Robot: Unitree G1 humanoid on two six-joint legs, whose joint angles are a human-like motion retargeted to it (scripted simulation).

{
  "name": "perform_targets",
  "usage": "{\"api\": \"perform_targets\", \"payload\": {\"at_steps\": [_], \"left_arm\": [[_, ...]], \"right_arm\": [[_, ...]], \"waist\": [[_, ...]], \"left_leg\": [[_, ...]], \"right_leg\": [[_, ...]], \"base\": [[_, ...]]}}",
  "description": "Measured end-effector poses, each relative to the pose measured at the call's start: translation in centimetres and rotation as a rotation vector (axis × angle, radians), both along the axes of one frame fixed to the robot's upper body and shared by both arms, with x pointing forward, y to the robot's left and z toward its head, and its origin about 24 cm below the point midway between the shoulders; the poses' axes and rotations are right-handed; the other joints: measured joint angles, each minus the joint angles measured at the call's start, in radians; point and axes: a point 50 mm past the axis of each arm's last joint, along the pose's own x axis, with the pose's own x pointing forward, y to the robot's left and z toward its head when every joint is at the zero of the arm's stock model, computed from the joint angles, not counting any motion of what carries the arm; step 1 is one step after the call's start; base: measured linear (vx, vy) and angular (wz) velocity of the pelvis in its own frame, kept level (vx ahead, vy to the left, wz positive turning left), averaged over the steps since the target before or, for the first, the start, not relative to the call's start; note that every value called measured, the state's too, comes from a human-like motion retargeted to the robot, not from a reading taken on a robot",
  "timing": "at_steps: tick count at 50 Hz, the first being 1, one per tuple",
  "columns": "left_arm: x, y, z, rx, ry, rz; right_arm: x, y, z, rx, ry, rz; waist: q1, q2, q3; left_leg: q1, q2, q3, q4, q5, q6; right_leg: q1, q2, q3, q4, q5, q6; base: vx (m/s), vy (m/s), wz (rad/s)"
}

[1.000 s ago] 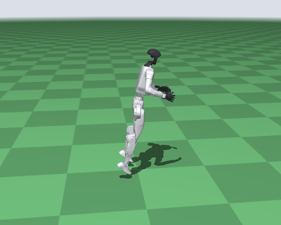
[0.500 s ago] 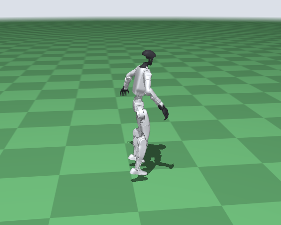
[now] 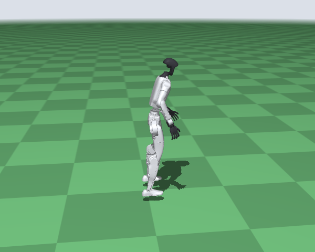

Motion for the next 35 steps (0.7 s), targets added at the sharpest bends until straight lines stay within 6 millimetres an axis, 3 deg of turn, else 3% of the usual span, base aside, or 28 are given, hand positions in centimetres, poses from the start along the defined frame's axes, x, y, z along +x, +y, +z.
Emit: {"api": "perform_targets", "payload": {"at_steps": [3, 7, 10, 17, 22, 26, 30, 33, 35], "left_arm": [[1.3, 0.0, -0.3, 0.113, 0.064, -0.023], [1.1, -0.3, -0.6, 0.14, 0.126, -0.14], [-0.1, -0.1, -0.2, 0.138, 0.091, -0.182], [-5.0, 0.9, 0.0, 0.036, 0.059, -0.074], [-6.3, 1.4, -0.5, 0.045, 0.125, -0.159], [-4.4, 1.4, -0.9, 0.057, 0.142, -0.131], [-2.5, -0.3, -2.0, -0.025, 0.142, 0.03], [1.0, -1.7, -2.4, -0.083, 0.164, 0.162], [3.6, -2.4, -1.9, -0.092, 0.199, 0.185]], "right_arm": [[1.2, -0.4, -0.2, -0.069, 0.003, -0.012], [1.1, -1.1, 0.4, -0.036, 0.012, 0.015], [0.4, -2.0, 1.1, -0.05, -0.023, 0.007], [-2.8, -3.6, 2.6, -0.037, -0.042, -0.056], [-3.8, -3.2, 1.3, 0.022, 0.069, -0.008], [-2.8, -2.8, -0.5, -0.052, 0.129, 0.015], [-1.5, -2.0, -1.7, -0.086, 0.119, -0.108], [2.7, -1.4, -1.7, -0.06, 0.075, -0.312], [6.4, -0.9, -0.5, -0.026, 0.016, -0.419]], "waist": [[-0.007, 0.008, 0.033], [-0.023, 0.033, 0.048], [-0.029, 0.036, 0.039], [-0.029, 0.042, 0.072], [-0.034, 0.039, 0.148], [-0.041, 0.032, 0.265], [-0.075, 0.064, 0.28], [-0.099, 0.106, 0.28], [-0.113, 0.124, 0.28]], "left_leg": [[-0.001, -0.004, 0.015, -0.002, 0.016, -0.003], [-0.009, 0.002, 0.021, 0.006, 0.023, -0.006], [-0.017, 0.002, 0.03, 0.016, 0.009, 0.007], [-0.035, 0.015, 0.059, 0.039, 0.012, -0.004], [-0.056, 0.028, 0.068, 0.07, -0.011, 0.01], [-0.162, 0.011, 0.026, 0.343, -0.176, 0.137], [-0.466, 0.029, -0.03, 0.896, -0.411, 0.277], [-0.693, 0.071, -0.083, 1.242, -0.528, 0.312], [-0.777, 0.087, -0.11, 1.378, -0.568, 0.312]], "right_leg": [[-0.014, -0.001, 0.022, 0.008, 0.012, -0.024], [-0.012, 0.002, 0.024, -0.009, 0.036, -0.008], [-0.012, 0.001, 0.028, -0.025, 0.038, 0.008], [-0.036, 0.012, 0.055, -0.023, 0.075, 0.029], [-0.061, 0.032, 0.083, 0.01, 0.05, 0.008], [-0.091, 0.056, 0.166, 0.227, -0.136, -0.064], [-0.317, 0.113, 0.133, 0.7, -0.416, -0.164], [-0.53, 0.165, 0.064, 1.045, -0.53, -0.216], [-0.599, 0.181, 0.032, 1.173, -0.578, -0.235]], "base": [[-0.08, 0.02, -0.29], [0.0, 0.0, 0.0], [0.0, 0.0, -0.06], [-0.02, 0.0, -0.22], [-0.13, -0.02, -0.15], [-0.21, -0.04, 0.18], [-0.21, -0.02, 0.45], [-0.17, -0.06, 0.28], [-0.1, -0.06, 0.19]]}}
